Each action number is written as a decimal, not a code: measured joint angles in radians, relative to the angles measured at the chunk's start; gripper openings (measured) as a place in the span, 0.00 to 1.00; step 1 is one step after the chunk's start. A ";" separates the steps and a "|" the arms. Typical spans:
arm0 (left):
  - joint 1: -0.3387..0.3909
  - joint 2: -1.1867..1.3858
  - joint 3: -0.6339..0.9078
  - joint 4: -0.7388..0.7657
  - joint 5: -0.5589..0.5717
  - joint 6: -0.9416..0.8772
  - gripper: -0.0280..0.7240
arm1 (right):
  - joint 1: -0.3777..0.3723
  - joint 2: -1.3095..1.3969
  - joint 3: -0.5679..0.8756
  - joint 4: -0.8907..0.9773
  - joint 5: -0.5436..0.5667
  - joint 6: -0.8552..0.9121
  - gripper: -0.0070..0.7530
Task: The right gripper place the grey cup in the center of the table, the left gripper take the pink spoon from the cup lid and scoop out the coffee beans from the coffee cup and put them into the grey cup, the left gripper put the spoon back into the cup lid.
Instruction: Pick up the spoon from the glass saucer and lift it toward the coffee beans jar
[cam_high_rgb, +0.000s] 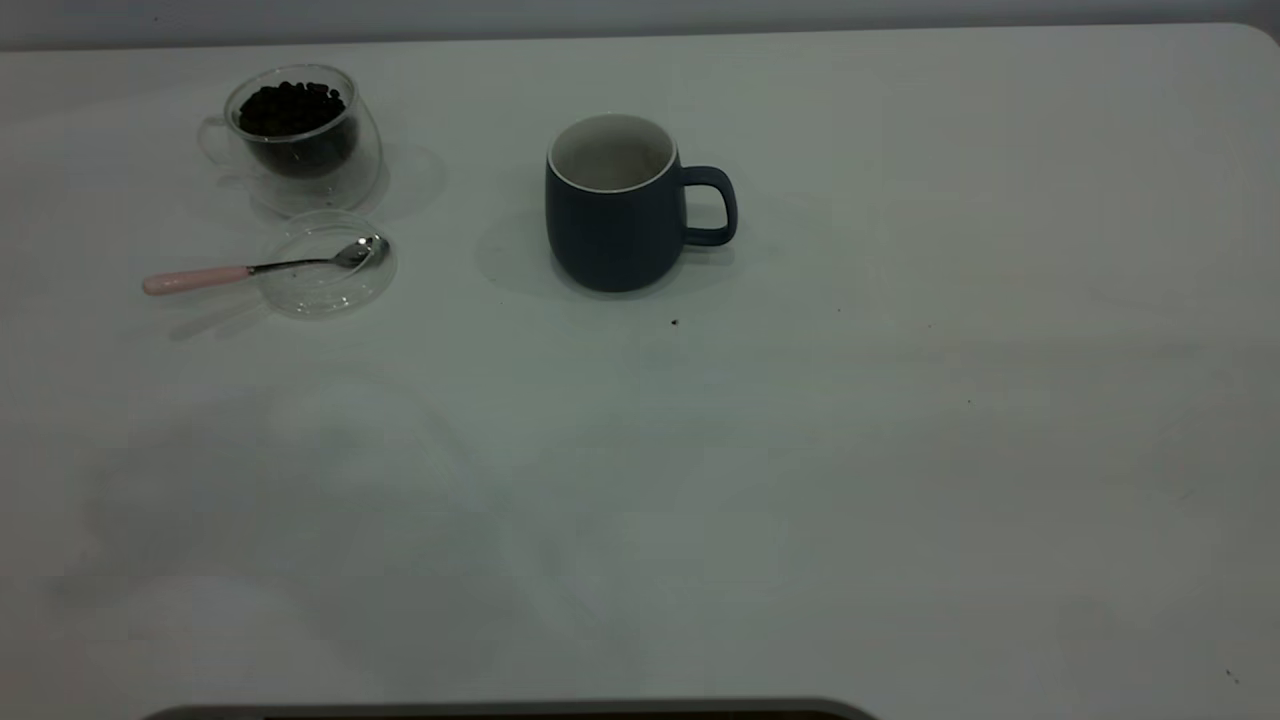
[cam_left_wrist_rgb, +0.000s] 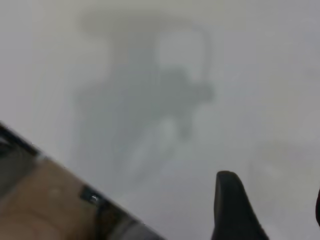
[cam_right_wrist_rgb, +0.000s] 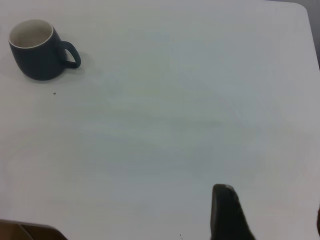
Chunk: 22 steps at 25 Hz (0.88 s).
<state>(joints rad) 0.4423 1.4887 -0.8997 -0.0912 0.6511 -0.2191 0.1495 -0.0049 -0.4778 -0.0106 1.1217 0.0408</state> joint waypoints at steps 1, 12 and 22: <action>0.024 0.063 -0.031 -0.064 -0.005 0.072 0.65 | 0.000 0.000 0.000 0.000 0.000 0.000 0.61; 0.197 0.558 -0.181 -0.897 0.100 1.142 0.65 | 0.000 0.000 0.000 0.000 0.000 0.000 0.61; 0.190 0.881 -0.187 -1.290 0.209 1.601 0.70 | 0.000 0.000 0.000 0.000 0.000 0.000 0.61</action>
<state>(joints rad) 0.6319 2.3694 -1.0868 -1.3808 0.8601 1.3819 0.1495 -0.0049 -0.4778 -0.0106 1.1217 0.0408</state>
